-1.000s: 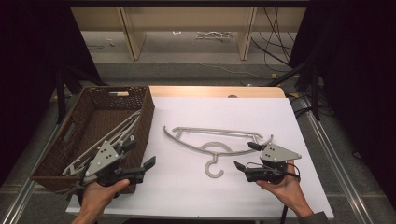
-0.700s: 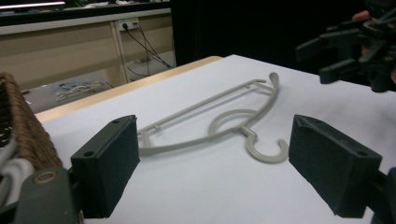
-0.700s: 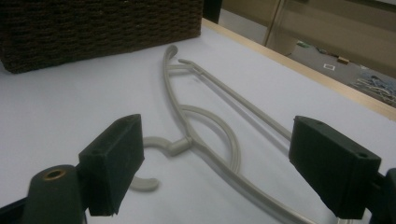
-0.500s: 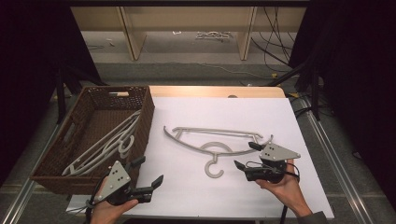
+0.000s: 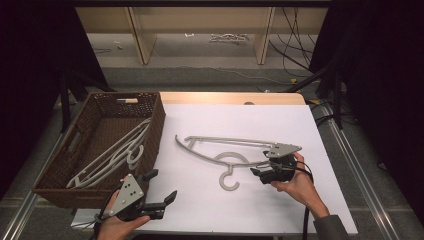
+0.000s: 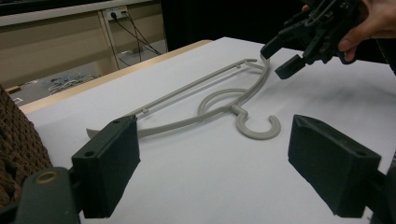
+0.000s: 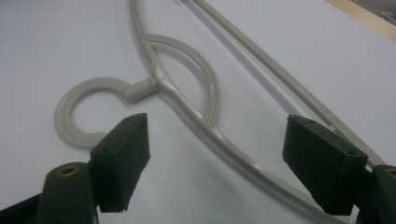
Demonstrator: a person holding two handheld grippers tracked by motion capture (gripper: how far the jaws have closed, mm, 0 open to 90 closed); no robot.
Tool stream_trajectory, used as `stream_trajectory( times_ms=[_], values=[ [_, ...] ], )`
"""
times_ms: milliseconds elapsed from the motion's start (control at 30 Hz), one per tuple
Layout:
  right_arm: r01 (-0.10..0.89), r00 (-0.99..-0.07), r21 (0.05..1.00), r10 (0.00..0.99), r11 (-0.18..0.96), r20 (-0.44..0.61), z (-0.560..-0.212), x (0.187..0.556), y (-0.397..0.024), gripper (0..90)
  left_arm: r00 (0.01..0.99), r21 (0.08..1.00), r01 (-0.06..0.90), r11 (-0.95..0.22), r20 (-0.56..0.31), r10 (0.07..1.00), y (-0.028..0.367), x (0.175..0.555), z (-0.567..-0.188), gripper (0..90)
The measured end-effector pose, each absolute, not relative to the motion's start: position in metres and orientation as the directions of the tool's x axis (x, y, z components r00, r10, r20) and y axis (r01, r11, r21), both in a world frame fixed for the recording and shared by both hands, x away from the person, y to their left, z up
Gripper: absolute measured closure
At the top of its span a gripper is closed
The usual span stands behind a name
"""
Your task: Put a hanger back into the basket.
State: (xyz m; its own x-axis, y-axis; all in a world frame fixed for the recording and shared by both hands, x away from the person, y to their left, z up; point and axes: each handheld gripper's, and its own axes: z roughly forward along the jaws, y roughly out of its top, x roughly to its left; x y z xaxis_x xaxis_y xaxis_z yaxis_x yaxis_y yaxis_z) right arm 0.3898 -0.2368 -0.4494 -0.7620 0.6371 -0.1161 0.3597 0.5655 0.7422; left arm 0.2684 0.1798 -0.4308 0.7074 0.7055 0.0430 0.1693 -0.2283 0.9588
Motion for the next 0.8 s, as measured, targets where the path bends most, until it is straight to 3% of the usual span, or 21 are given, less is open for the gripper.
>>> stream_trajectory(
  times_ms=[167, 533, 800],
  values=[
    [0.376, -0.78, 0.702, 0.616, 0.605, -0.114, -0.452, 0.407, -0.236, 28.4, 0.71, 0.956, 0.175, -0.234, 0.042, 0.703, 0.18, 0.269, -0.431, 16.7],
    [0.334, -0.862, 0.556, 0.486, 0.761, -0.147, -0.463, 0.433, -0.218, 49.4, 0.717, 0.957, 0.177, -0.229, 0.034, 0.697, 0.18, 0.27, -0.432, 16.9],
    [0.348, -0.892, 0.492, 0.443, 0.798, -0.086, -0.467, 0.449, -0.218, 58.0, 0.721, 0.953, 0.178, -0.247, 0.045, 0.691, 0.179, 0.269, -0.432, 17.3]
  ],
)
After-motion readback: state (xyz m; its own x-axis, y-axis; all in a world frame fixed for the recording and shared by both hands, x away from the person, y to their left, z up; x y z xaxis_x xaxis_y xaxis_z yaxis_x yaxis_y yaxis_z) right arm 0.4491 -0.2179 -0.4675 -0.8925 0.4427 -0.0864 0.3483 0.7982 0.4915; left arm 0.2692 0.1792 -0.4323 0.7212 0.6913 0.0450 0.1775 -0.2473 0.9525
